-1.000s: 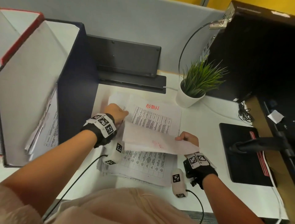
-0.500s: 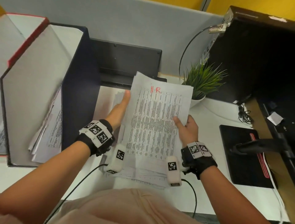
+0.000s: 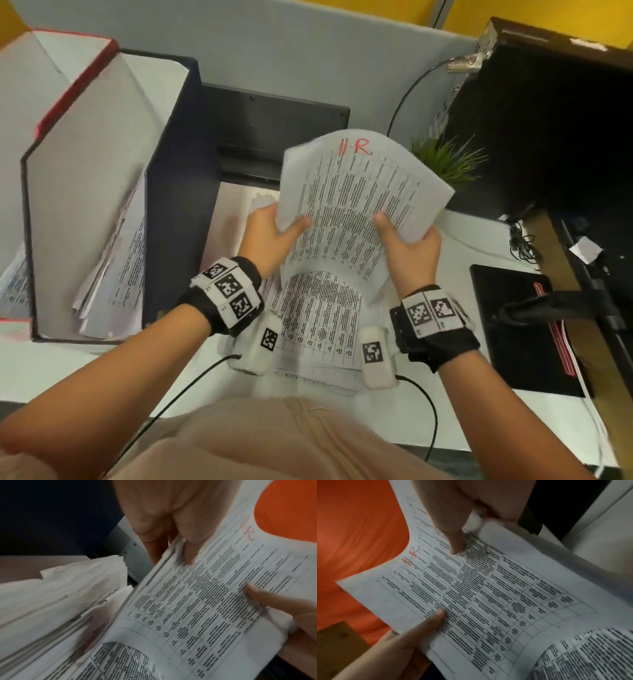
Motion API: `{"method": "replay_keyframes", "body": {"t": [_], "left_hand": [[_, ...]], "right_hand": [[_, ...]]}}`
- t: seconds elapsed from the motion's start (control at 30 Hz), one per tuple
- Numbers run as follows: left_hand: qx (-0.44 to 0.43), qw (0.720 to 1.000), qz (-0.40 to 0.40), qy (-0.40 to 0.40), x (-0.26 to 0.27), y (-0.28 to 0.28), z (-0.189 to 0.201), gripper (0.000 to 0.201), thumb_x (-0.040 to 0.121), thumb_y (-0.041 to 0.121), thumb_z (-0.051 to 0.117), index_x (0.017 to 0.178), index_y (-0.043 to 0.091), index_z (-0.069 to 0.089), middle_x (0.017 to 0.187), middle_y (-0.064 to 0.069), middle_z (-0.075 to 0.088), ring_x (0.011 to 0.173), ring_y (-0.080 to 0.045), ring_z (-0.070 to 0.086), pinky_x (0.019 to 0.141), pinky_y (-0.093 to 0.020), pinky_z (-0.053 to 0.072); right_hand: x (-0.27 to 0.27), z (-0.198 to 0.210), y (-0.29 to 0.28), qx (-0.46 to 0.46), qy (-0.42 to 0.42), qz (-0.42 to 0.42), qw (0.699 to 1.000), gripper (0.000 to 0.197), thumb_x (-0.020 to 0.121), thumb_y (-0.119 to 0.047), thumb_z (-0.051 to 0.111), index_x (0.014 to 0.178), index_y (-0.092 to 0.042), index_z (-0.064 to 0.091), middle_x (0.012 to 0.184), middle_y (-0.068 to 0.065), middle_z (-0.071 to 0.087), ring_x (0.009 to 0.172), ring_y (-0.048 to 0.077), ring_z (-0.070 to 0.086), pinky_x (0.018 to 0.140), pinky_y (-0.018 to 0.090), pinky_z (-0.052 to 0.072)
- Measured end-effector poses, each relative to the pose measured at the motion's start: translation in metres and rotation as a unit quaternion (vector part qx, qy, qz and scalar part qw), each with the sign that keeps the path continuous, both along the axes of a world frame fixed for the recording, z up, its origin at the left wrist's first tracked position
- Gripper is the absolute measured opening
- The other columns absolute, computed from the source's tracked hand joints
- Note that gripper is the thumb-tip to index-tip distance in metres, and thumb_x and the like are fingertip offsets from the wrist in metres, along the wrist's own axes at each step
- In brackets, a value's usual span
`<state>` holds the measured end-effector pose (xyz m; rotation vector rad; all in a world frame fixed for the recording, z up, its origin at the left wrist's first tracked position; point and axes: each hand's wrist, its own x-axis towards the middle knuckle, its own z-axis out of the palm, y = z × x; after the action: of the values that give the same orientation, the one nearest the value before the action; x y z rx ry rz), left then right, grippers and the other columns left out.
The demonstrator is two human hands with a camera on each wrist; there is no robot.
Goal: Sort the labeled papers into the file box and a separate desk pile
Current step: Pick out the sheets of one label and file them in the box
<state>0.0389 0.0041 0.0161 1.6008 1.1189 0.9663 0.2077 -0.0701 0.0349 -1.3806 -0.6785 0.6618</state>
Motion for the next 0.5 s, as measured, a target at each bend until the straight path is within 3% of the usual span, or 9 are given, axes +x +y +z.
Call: {"method": "replay_keyframes", "body": {"t": [0.1,0.2,0.33,0.43,0.5], "left_hand": [[0.01,0.999,0.021,-0.025,0.0,0.003,-0.001,0.028,0.085,0.019,0.064,0.112,0.011,0.065,0.109,0.003,0.066,0.099,-0.007,0.063,0.085,-0.021,0.051],[-0.001,0.999,0.025,-0.027,-0.001,0.005,-0.008,0.029,0.086,0.023,0.064,0.114,0.016,0.063,0.102,0.012,0.064,0.092,0.006,0.061,0.08,-0.01,0.05],[-0.081,0.996,-0.003,0.046,0.0,-0.001,-0.032,0.03,0.086,0.019,0.064,0.114,0.007,0.062,0.11,-0.004,0.067,0.097,-0.013,0.063,0.083,-0.024,0.049],[-0.076,0.996,0.033,0.034,-0.001,0.0,-0.026,0.027,0.085,0.017,0.066,0.11,0.008,0.064,0.109,-0.006,0.068,0.094,-0.012,0.064,0.082,-0.026,0.051],[-0.048,0.998,0.046,0.019,-0.004,0.003,-0.011,0.025,0.084,0.017,0.067,0.108,0.008,0.066,0.106,-0.004,0.069,0.089,-0.009,0.065,0.079,-0.023,0.053]], "right_hand": [[0.002,-0.001,0.002,0.01,0.009,-0.011,1.0,0.035,0.078,-0.007,0.072,0.11,-0.01,0.06,0.092,-0.015,0.064,0.079,-0.012,0.064,0.07,0.011,0.054],[0.002,-0.008,0.001,0.0,-0.001,-0.006,1.0,0.038,0.076,-0.008,0.074,0.111,-0.01,0.061,0.095,-0.014,0.066,0.084,-0.009,0.065,0.07,0.011,0.054],[-0.01,-0.028,0.001,-0.054,-0.009,-0.007,0.998,0.032,0.078,-0.007,0.072,0.106,-0.018,0.061,0.092,-0.016,0.063,0.088,0.002,0.063,0.082,0.022,0.052],[-0.008,-0.025,0.007,-0.051,0.008,-0.026,0.998,0.034,0.078,-0.008,0.072,0.11,-0.013,0.062,0.096,-0.009,0.065,0.095,0.01,0.064,0.085,0.027,0.051],[-0.003,-0.016,0.01,-0.032,0.002,-0.024,0.999,0.038,0.077,-0.008,0.073,0.112,-0.013,0.061,0.101,-0.009,0.065,0.095,0.005,0.064,0.083,0.023,0.053]]}}
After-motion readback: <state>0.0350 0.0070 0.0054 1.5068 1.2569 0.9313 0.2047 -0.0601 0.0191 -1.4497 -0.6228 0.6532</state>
